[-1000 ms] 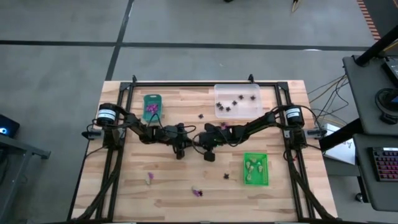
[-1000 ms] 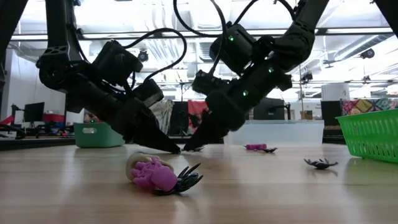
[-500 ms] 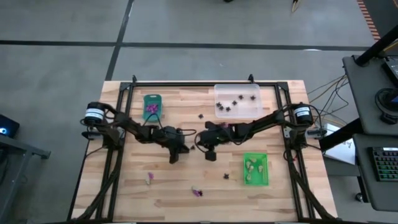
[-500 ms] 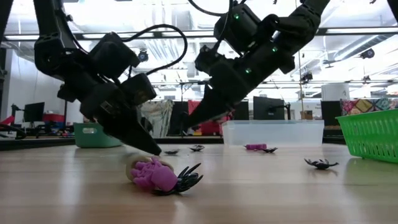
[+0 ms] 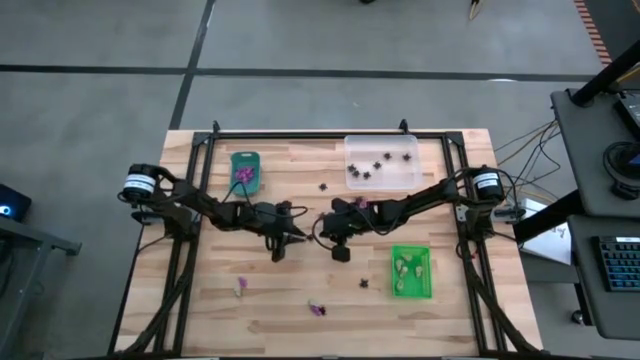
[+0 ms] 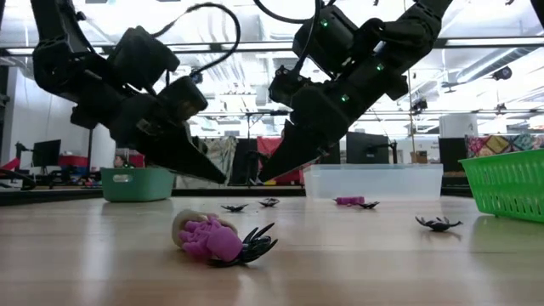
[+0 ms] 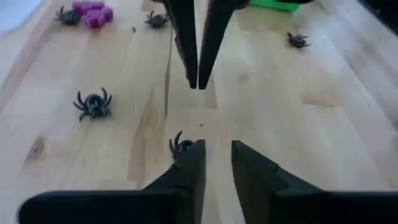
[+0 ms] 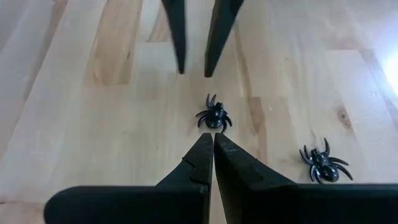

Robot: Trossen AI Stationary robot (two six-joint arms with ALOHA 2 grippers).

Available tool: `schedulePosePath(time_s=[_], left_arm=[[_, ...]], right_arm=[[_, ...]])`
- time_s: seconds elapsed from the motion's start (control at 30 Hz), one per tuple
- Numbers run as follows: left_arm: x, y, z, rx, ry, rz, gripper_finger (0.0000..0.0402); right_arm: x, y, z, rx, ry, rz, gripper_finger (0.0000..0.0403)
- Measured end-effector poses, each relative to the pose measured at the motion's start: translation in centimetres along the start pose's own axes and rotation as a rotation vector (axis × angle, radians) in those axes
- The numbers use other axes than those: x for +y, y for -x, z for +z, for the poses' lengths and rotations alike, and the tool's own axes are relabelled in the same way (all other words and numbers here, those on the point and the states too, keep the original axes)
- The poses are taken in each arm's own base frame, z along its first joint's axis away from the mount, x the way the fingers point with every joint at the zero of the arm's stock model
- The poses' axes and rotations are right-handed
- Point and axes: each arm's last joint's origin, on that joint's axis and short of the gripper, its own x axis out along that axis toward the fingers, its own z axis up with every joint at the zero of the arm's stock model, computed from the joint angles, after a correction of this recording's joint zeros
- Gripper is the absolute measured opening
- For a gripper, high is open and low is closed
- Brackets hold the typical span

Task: Sort Halloween decoration
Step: Put the black spider toy into the white bin

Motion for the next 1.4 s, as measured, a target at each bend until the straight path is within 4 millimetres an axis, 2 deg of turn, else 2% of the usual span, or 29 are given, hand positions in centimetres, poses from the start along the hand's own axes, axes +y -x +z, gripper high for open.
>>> schedulePosePath(time_s=[0.13,0.3,0.43,0.6,1.07,1.4], left_arm=[[0.3,-0.3,-0.1,0.005,-0.054,0.068,0.0107],[0.3,-1.3,0.3,0.003,-0.149,0.067,0.0170],[0.4,-2.4,0.6,0.009,-0.193,0.039,0.0186],[0.5,-3.2,-0.2,0.051,-0.207,0.038,0.0177],[0.8,-3.8,-1.3,0.080,-0.202,0.041,0.0157],[0.8,-3.8,-1.3,0.078,-0.202,0.039,0.0108]], right_arm=[[0.0,0.0,-0.1,0.013,0.000,0.013,0.0009],[0.1,0.3,-0.2,0.041,0.004,0.031,0.0009],[0.1,0.5,-0.1,0.039,0.019,0.032,0.0009],[0.1,0.5,0.0,0.033,0.022,0.035,0.0009],[0.1,0.5,-0.1,0.032,0.010,0.035,0.0009],[0.1,0.5,-0.1,0.033,0.001,0.046,0.0009]])
